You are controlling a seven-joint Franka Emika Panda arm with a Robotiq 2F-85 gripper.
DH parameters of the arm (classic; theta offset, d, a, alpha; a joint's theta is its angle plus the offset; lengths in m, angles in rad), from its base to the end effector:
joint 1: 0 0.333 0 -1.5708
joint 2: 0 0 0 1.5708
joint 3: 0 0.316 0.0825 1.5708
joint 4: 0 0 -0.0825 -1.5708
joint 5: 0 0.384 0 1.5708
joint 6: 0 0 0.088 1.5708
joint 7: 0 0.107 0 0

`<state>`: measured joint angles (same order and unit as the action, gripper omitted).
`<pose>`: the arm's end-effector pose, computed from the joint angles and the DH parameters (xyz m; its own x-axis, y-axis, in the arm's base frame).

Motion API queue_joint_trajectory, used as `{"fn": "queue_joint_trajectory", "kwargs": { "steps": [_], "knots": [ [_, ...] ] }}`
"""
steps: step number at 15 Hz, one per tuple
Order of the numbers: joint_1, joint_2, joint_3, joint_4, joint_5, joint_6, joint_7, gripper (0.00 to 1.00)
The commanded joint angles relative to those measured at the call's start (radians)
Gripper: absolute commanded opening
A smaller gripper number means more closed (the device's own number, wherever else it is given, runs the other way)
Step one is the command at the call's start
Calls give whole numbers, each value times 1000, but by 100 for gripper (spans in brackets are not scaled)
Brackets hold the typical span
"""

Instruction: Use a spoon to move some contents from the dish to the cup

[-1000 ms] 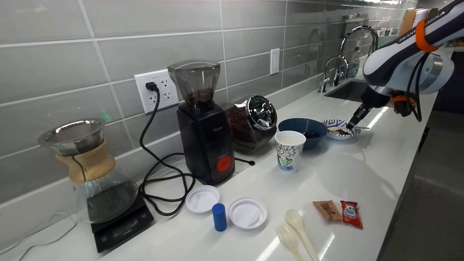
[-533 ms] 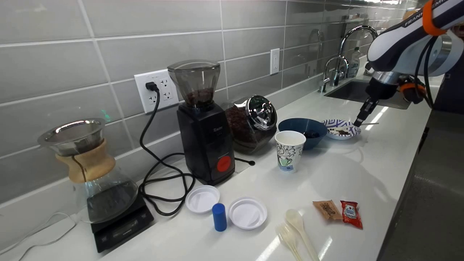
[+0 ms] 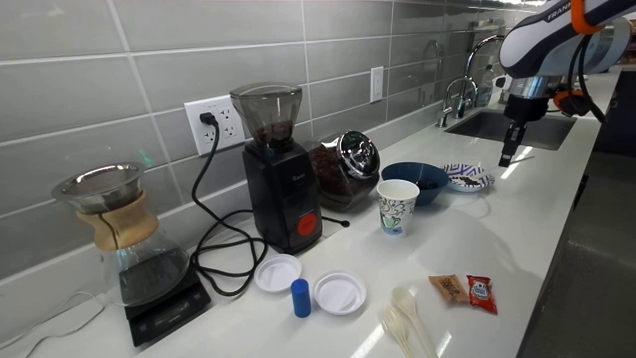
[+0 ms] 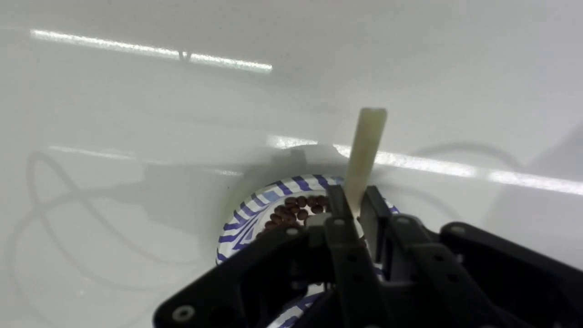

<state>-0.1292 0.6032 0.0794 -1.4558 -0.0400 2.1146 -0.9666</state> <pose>0.7173 -0.0479 0.3382 0.6036 0.7962 0.0406 0.7951 -0.6050 0.0419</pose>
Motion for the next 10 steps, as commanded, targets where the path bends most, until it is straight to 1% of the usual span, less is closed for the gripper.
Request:
{"fn": "queue_joint_trajectory", "kwargs": {
  "steps": [1,3,5,10],
  "knots": [
    [48,100,-30,167,-62,-129,24,3],
    [61,142,-35,227,-83,-173,20,3],
    [71,177,-39,276,-98,-188,18,3],
    [78,247,-37,365,-100,-177,15,3]
  ]
}}
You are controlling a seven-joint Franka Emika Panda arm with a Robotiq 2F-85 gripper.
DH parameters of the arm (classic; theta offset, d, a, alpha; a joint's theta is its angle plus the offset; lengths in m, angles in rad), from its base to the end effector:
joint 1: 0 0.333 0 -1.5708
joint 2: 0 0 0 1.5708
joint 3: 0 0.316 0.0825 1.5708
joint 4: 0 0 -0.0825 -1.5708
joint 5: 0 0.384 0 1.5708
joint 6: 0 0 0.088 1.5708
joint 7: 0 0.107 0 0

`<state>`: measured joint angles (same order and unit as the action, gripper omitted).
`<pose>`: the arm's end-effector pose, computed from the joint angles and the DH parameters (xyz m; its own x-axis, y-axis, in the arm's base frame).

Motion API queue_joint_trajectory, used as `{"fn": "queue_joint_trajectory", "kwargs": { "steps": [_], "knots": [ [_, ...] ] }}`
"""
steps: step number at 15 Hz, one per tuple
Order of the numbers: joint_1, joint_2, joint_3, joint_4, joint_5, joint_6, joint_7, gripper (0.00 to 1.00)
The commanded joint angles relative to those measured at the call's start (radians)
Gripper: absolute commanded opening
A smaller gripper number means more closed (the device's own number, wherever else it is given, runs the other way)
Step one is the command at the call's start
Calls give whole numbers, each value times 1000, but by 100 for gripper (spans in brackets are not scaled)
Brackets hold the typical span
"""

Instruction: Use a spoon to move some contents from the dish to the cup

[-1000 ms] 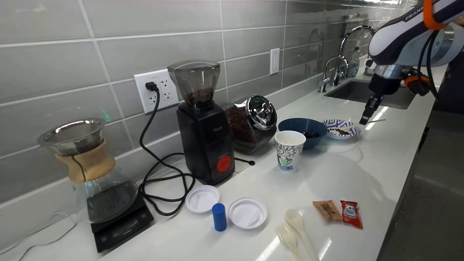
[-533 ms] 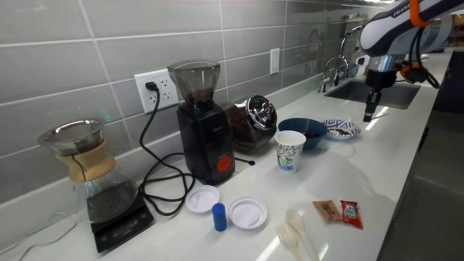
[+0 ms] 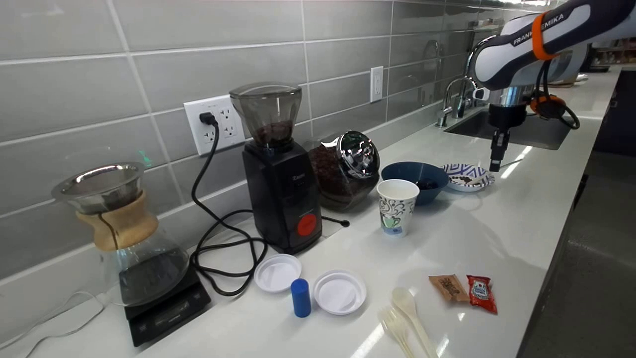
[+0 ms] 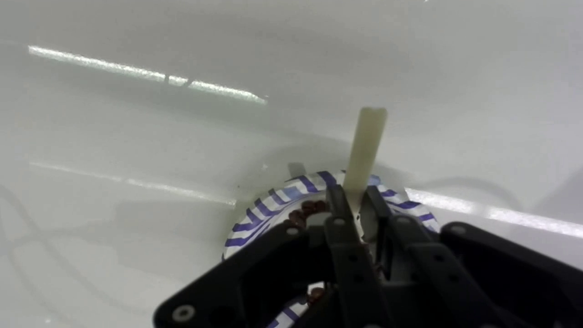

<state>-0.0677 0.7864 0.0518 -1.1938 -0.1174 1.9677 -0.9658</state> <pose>0.7533 -0.0303 0.3132 0.5559 0.8287 -0.0656 0.8312 -0.5552 0.0300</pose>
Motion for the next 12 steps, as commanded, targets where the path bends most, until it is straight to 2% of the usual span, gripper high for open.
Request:
{"fn": "queue_joint_trajectory", "kwargs": {
  "steps": [1,12],
  "knots": [
    [17,75,-7,117,-20,-27,14,3],
    [31,148,20,208,-5,-22,-36,3]
  ]
}}
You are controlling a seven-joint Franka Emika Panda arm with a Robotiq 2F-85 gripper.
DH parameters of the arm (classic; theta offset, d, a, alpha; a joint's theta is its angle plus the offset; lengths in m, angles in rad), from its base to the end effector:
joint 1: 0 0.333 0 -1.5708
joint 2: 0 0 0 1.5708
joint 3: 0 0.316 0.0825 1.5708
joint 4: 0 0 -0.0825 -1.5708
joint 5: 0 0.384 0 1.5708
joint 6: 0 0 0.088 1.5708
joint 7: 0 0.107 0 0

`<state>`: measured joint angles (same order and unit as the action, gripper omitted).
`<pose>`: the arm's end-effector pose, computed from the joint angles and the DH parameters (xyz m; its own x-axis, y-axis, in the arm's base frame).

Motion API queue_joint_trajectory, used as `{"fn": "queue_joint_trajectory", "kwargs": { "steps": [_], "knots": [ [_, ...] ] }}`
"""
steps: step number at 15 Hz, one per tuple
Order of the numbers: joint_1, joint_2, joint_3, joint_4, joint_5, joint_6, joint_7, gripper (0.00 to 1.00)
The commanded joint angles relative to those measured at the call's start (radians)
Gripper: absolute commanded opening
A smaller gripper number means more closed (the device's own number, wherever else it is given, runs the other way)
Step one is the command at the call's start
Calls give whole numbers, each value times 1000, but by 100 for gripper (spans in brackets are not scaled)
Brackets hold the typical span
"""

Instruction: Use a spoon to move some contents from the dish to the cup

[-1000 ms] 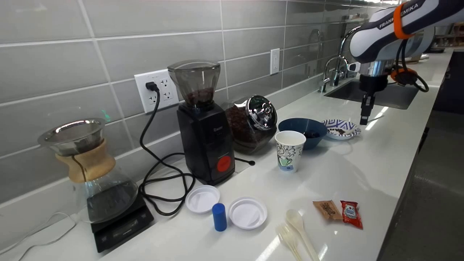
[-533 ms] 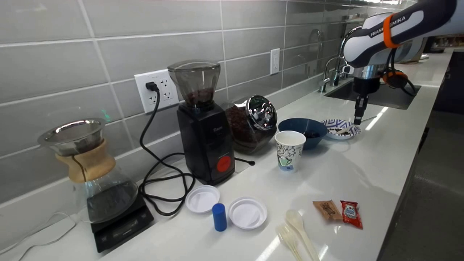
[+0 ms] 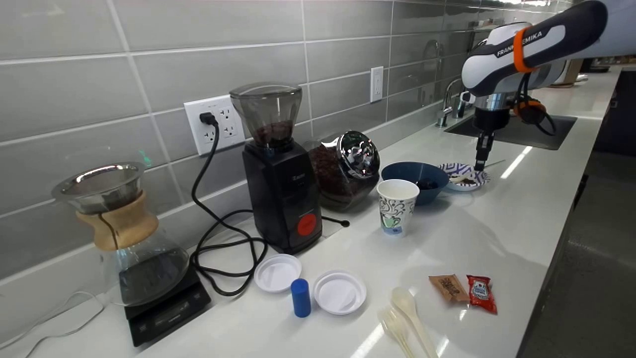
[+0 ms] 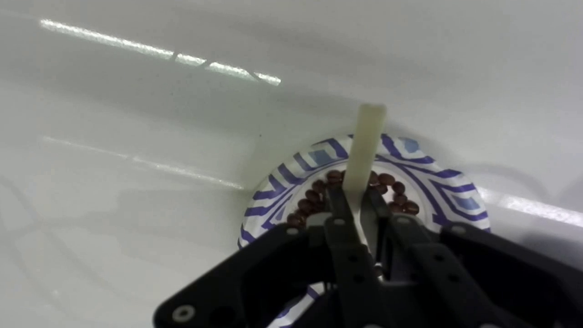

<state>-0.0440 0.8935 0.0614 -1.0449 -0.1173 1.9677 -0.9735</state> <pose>0.7772 -0.0104 0.3022 0.5316 0.8463 -0.0342 0.8464 -0.5292 0.0594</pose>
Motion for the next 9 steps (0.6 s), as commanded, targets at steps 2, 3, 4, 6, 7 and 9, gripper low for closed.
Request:
{"fn": "queue_joint_trajectory", "kwargs": {
  "steps": [2,3,4,6,7,9],
  "knots": [
    [9,46,17,63,-3,-12,-47,3],
    [10,48,19,65,-4,-9,-56,3],
    [9,48,23,64,-2,-2,-69,3],
    [10,47,27,63,-2,3,-90,3],
    [11,47,31,62,-2,6,-107,3],
    [13,48,38,62,-2,14,-139,3]
  ]
}}
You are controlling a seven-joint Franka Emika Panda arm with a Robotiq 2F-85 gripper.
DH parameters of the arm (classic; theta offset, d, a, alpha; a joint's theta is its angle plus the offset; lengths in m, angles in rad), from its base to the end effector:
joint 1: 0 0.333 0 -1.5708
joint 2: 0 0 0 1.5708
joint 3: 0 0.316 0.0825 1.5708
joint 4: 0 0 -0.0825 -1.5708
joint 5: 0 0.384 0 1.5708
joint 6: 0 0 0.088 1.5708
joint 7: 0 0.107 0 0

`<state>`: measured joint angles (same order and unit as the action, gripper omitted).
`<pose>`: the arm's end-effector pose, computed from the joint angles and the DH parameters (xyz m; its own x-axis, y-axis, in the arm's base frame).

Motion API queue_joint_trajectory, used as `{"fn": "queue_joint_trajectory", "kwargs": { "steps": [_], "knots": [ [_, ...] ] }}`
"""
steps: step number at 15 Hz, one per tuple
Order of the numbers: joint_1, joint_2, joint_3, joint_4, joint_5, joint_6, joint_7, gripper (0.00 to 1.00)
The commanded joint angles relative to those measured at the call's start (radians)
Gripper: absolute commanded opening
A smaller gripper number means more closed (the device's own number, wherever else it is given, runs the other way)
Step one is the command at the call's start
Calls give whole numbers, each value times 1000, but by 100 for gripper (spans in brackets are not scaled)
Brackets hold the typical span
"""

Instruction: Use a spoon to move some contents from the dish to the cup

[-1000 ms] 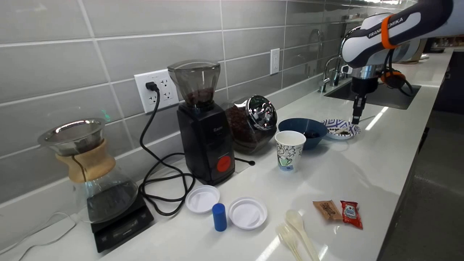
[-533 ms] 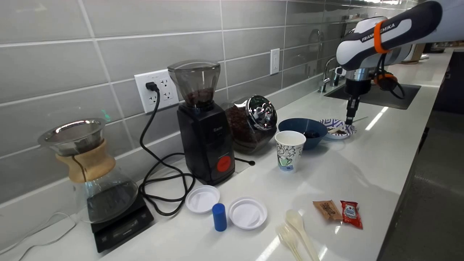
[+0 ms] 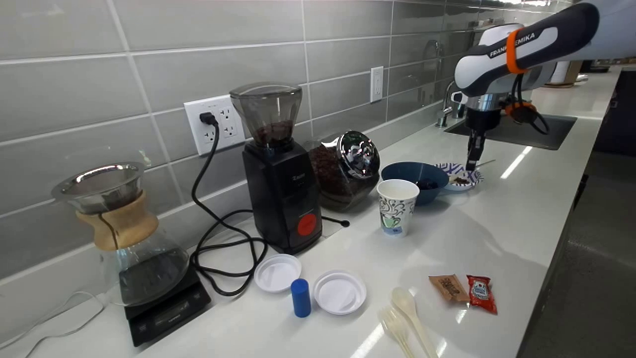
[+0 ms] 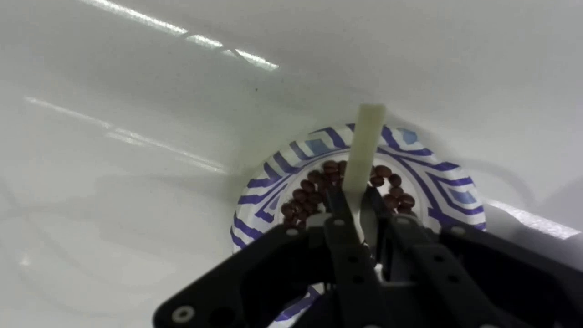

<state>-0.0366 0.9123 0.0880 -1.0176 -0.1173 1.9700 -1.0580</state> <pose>0.7813 0.0082 0.3015 0.4386 0.8986 -0.0143 0.8976 -0.4372 0.0569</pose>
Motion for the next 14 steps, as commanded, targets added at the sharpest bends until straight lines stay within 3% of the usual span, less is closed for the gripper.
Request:
{"fn": "queue_joint_trajectory", "kwargs": {
  "steps": [1,14],
  "knots": [
    [8,31,12,36,-4,13,-68,3],
    [-28,52,60,4,49,143,-286,3]
  ]
}}
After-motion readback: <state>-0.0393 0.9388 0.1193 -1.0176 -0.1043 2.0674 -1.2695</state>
